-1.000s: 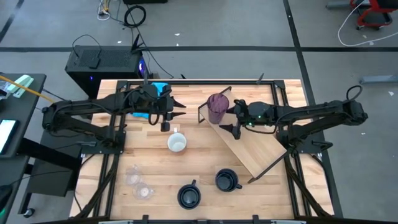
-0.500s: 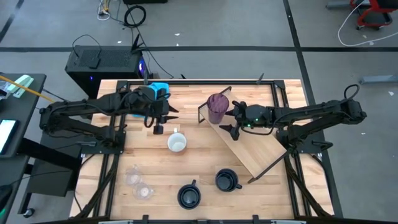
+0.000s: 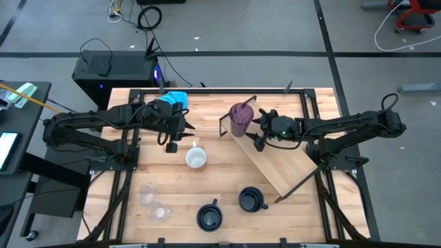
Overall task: Stack small to large cups/mugs on shelf
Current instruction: Put the purple cup on the shelf
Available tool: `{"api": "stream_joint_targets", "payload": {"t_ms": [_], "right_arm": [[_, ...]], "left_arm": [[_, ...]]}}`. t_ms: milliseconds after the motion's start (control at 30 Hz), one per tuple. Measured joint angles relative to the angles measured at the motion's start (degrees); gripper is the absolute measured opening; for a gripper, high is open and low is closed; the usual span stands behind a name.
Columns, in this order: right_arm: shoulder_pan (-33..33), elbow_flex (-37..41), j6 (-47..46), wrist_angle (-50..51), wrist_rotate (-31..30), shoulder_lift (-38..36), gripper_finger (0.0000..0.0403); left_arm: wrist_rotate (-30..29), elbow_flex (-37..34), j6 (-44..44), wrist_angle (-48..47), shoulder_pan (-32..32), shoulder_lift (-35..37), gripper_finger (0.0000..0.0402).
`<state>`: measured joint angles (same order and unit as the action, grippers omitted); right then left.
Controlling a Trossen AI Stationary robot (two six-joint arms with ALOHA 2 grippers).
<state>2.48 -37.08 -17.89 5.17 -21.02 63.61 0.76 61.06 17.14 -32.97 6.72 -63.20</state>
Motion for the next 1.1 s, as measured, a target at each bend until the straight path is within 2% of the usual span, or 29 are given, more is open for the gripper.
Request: {"api": "stream_joint_targets", "payload": {"t_ms": [1100], "right_arm": [[0.0,0.0,-0.6,-6.3,-4.0,2.1,0.0342]], "left_arm": [[0.0,0.0,-1.2,0.8,-0.2,0.0,0.0107]]}}
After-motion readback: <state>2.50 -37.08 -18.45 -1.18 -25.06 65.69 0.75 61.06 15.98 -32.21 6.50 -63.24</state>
